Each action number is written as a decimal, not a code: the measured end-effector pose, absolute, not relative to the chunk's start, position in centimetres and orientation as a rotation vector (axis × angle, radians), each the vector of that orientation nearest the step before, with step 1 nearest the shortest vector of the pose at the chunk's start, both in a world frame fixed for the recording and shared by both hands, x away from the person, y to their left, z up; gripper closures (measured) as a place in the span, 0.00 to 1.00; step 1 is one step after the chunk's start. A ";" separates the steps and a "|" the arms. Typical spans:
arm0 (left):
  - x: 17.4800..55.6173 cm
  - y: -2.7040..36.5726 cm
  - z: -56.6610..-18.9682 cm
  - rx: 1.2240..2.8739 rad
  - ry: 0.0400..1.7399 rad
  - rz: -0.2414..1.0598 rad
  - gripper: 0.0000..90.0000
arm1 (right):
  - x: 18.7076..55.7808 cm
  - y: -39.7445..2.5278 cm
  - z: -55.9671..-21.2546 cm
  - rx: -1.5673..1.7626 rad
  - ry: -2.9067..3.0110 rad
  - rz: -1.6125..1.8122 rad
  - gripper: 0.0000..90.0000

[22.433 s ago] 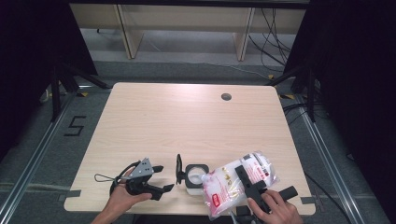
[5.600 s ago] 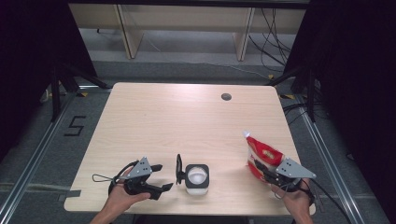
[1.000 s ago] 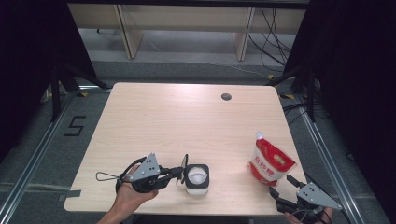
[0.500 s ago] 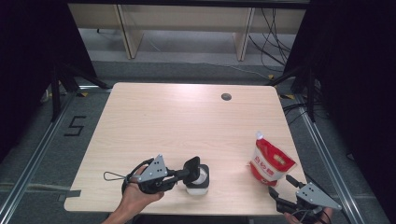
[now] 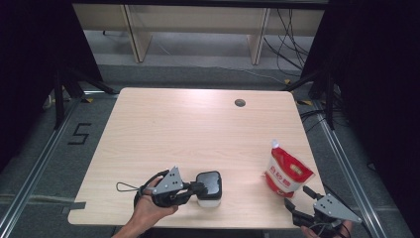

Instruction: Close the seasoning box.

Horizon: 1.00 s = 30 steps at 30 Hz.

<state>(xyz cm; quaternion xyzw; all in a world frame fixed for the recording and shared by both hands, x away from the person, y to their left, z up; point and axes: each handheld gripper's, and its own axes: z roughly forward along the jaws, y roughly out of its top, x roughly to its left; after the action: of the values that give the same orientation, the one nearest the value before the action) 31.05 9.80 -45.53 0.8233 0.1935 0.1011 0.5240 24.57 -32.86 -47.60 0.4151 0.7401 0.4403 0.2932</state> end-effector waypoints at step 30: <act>31.4 12.1 -45.4 1.951 0.530 0.184 0.40 | 24.5 -32.8 -47.5 1.109 1.980 1.183 0.28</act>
<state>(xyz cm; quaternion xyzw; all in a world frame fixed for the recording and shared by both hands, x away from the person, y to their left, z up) 31.44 12.14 -45.35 0.8165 0.2218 0.0772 0.5274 24.48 -32.85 -47.48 0.4153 0.7411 0.4427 0.2871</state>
